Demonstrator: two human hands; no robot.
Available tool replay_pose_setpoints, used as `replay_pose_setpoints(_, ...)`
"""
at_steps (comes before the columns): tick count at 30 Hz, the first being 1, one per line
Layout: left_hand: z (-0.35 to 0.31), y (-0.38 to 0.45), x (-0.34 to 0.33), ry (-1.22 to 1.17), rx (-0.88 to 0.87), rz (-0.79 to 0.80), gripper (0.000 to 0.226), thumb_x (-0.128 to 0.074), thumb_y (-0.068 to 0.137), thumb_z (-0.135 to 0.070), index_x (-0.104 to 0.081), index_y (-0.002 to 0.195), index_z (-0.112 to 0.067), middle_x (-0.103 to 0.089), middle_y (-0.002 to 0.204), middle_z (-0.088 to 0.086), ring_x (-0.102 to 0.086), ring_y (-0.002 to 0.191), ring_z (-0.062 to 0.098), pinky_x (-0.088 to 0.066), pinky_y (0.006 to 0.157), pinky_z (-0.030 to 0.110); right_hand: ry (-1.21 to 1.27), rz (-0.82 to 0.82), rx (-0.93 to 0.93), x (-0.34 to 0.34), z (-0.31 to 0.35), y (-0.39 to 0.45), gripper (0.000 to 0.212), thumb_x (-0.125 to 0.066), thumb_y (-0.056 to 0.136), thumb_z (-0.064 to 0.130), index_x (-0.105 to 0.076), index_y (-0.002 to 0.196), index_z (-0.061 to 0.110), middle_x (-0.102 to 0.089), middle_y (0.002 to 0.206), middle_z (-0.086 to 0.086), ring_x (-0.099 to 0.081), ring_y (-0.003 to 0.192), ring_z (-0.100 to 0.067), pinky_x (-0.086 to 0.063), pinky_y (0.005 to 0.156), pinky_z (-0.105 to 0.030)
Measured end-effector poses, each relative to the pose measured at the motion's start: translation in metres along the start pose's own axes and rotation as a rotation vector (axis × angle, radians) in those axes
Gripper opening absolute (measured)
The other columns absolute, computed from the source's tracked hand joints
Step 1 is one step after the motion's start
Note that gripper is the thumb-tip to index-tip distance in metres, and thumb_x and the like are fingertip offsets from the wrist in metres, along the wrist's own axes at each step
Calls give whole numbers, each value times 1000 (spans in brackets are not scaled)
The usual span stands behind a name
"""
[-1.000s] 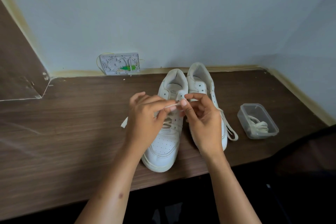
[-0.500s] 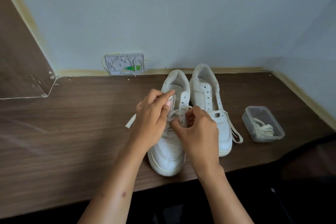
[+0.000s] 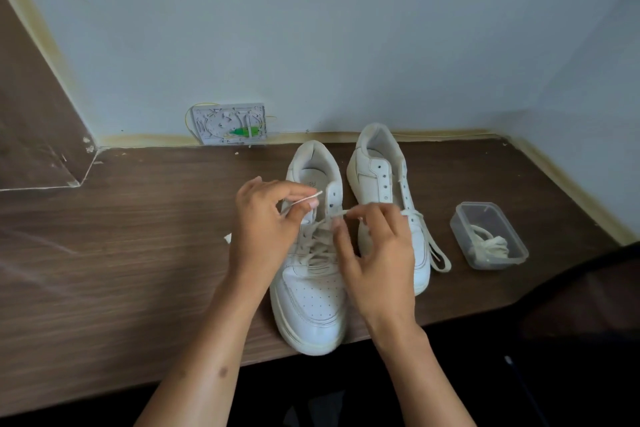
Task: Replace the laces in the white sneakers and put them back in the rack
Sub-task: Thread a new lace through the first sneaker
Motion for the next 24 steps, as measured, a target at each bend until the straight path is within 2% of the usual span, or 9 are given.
replay_pose_setpoints(2,-2,-1,-2,52,-22,17,13,-84,73,-16,-77,80,-24,-67,80,-22,-64,76,1,-42,101,40,-56,17,59,-4,1,4,22,-60,96,27,-63,115,15,-55,116,2,-46,110,-12,-40,94,-24)
replay_pose_setpoints(4,0,-3,0,88,-22,22,15,-84,73,-18,-76,80,-29,-69,81,-17,-64,76,6,-50,84,52,-33,99,57,-15,0,7,25,-55,100,25,-61,121,15,-58,116,3,-49,109,-11,-44,93,-26)
replay_pose_setpoints(7,2,-9,-2,90,34,9,20,-84,73,-22,-75,82,-37,-67,84,-17,-63,81,9,-50,78,53,15,125,-4,-19,-5,10,20,-51,102,23,-63,117,19,-64,101,6,-60,88,-8,-50,75,-25)
replay_pose_setpoints(11,16,-13,-10,-5,188,-16,33,-84,72,-29,-68,76,-58,-60,91,-24,-62,88,12,-51,80,53,111,74,-51,-14,-10,13,16,-56,99,19,-69,108,17,-70,89,9,-64,78,-6,-48,71,-16)
replay_pose_setpoints(13,23,-15,-12,-57,264,-26,36,-84,71,-30,-67,74,-61,-57,95,-27,-61,92,8,-52,82,47,135,60,-49,-14,-9,14,15,-61,97,18,-71,108,16,-69,91,9,-64,81,-5,-49,73,-14)
replay_pose_setpoints(15,25,-16,-14,-119,309,-40,35,-86,70,-24,-68,70,-55,-58,91,-22,-59,89,0,-50,80,26,157,44,-48,-15,-9,14,16,-64,95,16,-71,109,16,-67,95,9,-64,86,-3,-48,77,-11)
replay_pose_setpoints(17,23,-16,-16,-199,330,-45,33,-85,69,-16,-70,74,-45,-60,89,-12,-59,82,-6,-42,70,8,191,39,-64,-16,-10,14,18,-66,93,13,-72,110,15,-67,97,8,-64,89,-2,-47,79,-9)
replay_pose_setpoints(21,21,-12,-19,-261,335,-3,25,-84,67,-16,-72,75,-37,-62,86,-2,-60,78,-6,-44,61,6,266,34,-149,-17,-18,14,19,-69,90,10,-72,108,18,-70,95,11,-66,90,-1,-51,81,-14)
replay_pose_setpoints(24,24,-11,-20,-273,335,18,17,-80,62,-36,-72,71,-48,-64,86,-9,-63,81,0,-49,71,15,283,19,-163,-18,-19,14,19,-69,90,11,-72,107,18,-71,94,10,-67,89,-2,-53,81,-16)
Point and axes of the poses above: each hand's wrist, its own y-axis towards the middle knuckle, its own x-axis out of the back of the hand, z = x × y, the point moved 8 cm from there along y, towards the middle knuckle
